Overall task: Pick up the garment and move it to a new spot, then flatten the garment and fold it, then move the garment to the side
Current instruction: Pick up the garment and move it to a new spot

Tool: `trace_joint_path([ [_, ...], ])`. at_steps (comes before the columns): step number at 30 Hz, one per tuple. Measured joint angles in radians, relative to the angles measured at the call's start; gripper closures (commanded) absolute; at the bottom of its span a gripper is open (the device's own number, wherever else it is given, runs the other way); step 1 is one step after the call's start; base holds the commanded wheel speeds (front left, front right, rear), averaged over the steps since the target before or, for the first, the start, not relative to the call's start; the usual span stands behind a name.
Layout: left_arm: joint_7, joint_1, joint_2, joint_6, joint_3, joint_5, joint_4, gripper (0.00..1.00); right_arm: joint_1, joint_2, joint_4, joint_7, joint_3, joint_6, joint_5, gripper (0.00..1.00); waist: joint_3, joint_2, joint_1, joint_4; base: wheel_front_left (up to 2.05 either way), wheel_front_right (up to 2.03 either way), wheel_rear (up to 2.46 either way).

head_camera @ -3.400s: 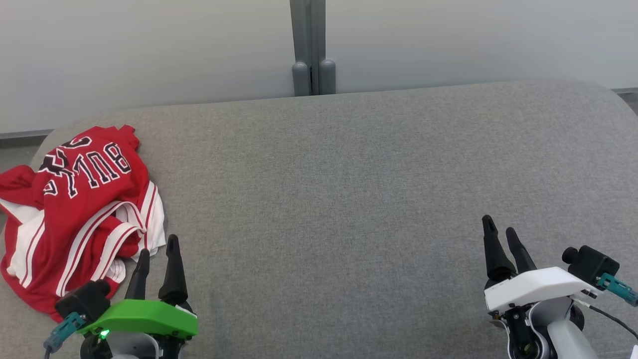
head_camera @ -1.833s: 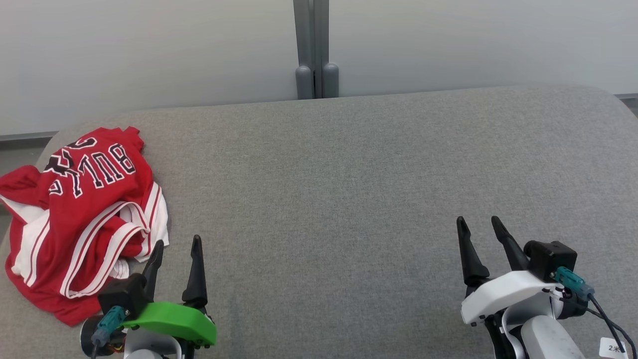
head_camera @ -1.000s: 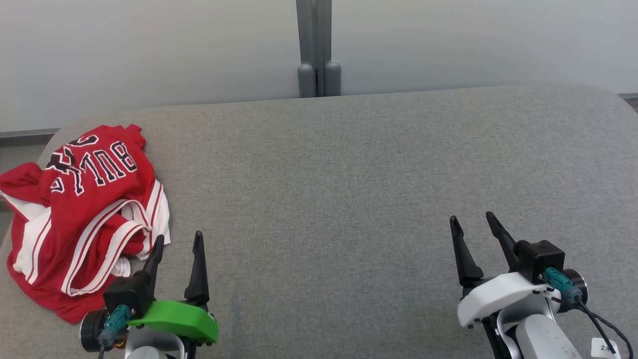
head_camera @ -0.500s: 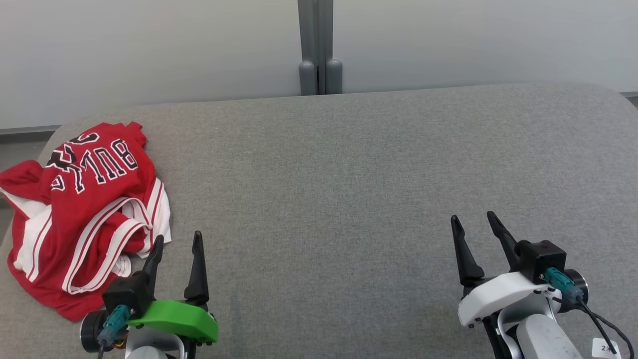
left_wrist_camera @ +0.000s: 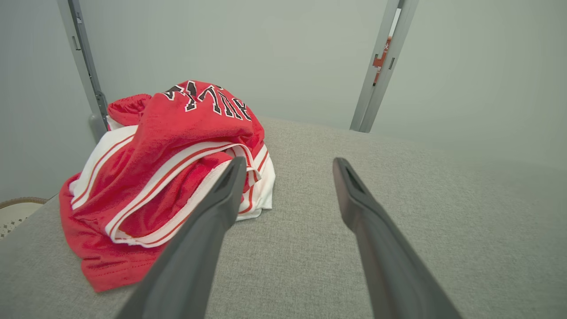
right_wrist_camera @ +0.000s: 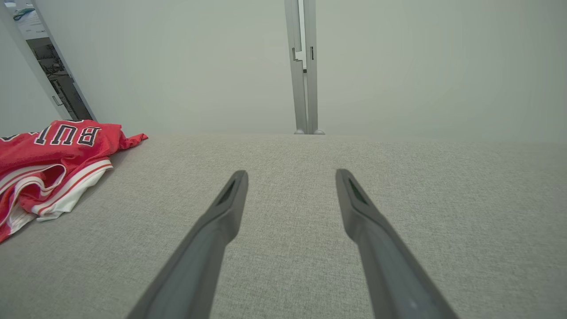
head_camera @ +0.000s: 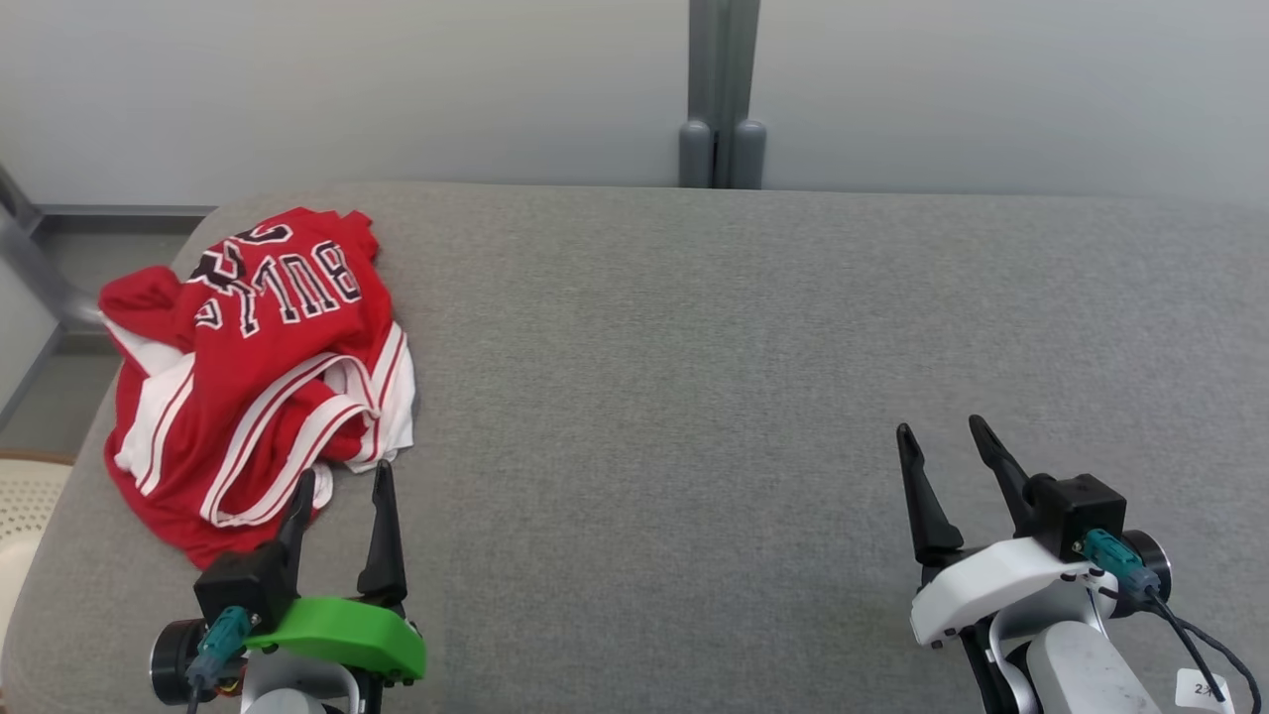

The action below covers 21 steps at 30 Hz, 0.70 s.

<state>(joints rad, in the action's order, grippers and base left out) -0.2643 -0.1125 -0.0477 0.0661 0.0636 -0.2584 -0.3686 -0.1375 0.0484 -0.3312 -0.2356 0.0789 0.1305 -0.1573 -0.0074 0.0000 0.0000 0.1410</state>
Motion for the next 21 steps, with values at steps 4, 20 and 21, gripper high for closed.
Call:
trace_joint_path([
  [4, 0.0, 0.005, -0.002, 0.0, -0.029, 0.009, 0.0, 0.0, 0.002, 0.0, 0.0, -0.003, 0.003, 0.0, 0.0, 0.0, -0.003, 0.0, 0.0, 0.055, 0.0, 0.0, 0.0],
  [20, 0.0, 0.039, -0.003, 0.006, -0.105, 0.029, 0.006, 0.0, 0.01, 0.0, -0.007, -0.006, 0.011, 0.0, -0.016, 0.0, -0.013, 0.0, 0.0, 0.301, 0.0, 0.0, 0.0],
  [21, 0.0, 0.04, -0.003, 0.008, -0.109, 0.03, 0.006, 0.0, 0.01, 0.0, -0.009, -0.007, 0.011, 0.0, -0.017, 0.0, -0.013, 0.0, 0.0, 0.313, 0.0, 0.0, 0.0],
])
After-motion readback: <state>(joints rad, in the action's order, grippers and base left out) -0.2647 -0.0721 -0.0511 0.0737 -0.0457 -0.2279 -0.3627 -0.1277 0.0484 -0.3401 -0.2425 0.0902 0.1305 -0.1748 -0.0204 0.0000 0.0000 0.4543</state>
